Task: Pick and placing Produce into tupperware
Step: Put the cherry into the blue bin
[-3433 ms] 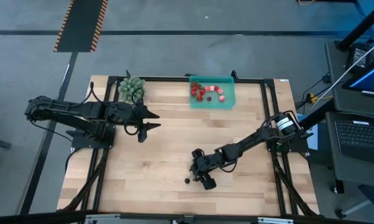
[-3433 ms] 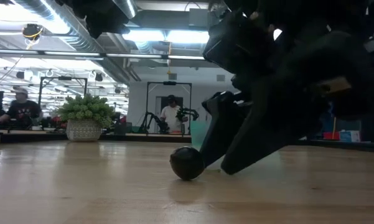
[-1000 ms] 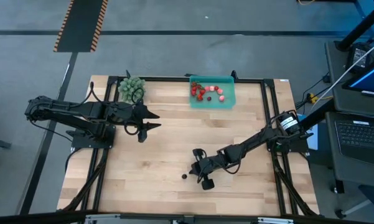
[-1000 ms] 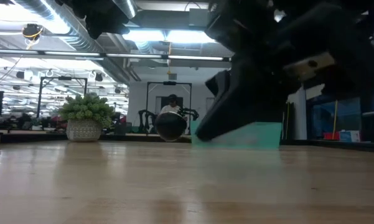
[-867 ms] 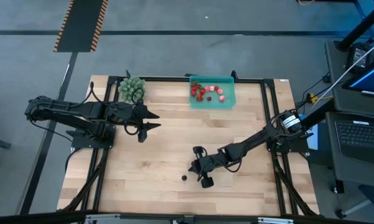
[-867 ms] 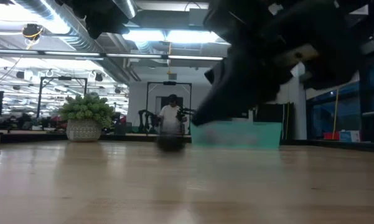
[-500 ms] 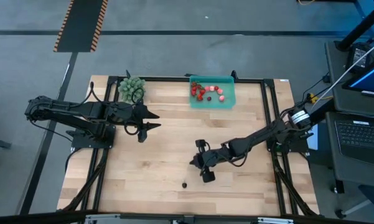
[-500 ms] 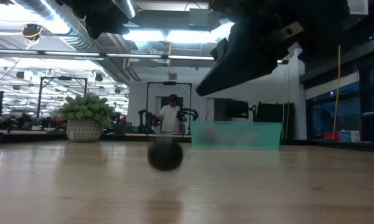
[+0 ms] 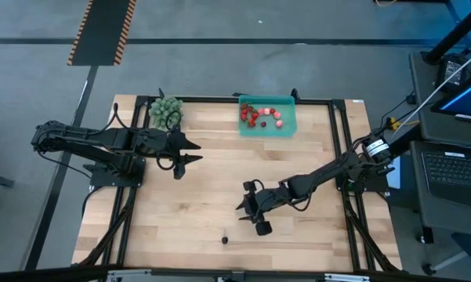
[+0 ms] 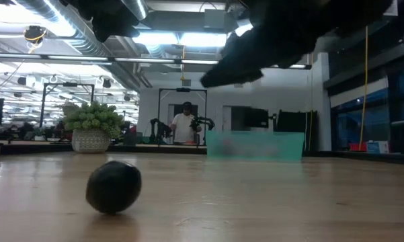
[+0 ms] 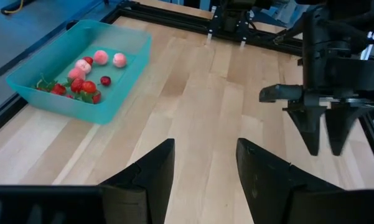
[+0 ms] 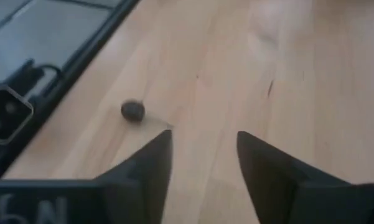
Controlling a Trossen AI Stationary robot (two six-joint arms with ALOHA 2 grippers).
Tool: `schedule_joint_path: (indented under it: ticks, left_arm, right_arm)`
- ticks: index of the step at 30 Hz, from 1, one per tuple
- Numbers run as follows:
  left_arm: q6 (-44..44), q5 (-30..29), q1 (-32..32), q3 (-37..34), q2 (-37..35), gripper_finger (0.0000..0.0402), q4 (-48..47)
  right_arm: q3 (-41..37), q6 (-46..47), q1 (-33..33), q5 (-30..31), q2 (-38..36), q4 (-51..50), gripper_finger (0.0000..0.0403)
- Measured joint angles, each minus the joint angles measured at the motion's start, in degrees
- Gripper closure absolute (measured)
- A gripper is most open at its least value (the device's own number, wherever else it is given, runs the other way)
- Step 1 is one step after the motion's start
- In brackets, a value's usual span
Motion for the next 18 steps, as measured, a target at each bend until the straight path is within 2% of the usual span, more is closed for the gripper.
schedule_joint_path:
  ticks: [6,11,14,18]
  left_arm:
    - [-1.31,0.00,0.00,0.00,0.00,0.0237,-0.22]
    - [-1.29,0.00,-0.01,0.00,0.00,0.0237,-0.41]
    - [-1.34,0.00,-0.02,0.00,0.00,0.0237,-0.70]
    - [-1.36,0.00,-0.02,0.00,0.00,0.0237,-0.83]
  right_arm:
    - [0.07,3.42,0.15,-0.10,3.07,5.58,0.0164]
    - [4.98,3.67,0.71,-2.42,6.84,4.94,0.0140]
    - [10.43,0.83,1.82,-5.57,9.52,0.82,0.0137]
    - [17.75,-1.94,2.81,-6.08,12.70,-9.50,0.0137]
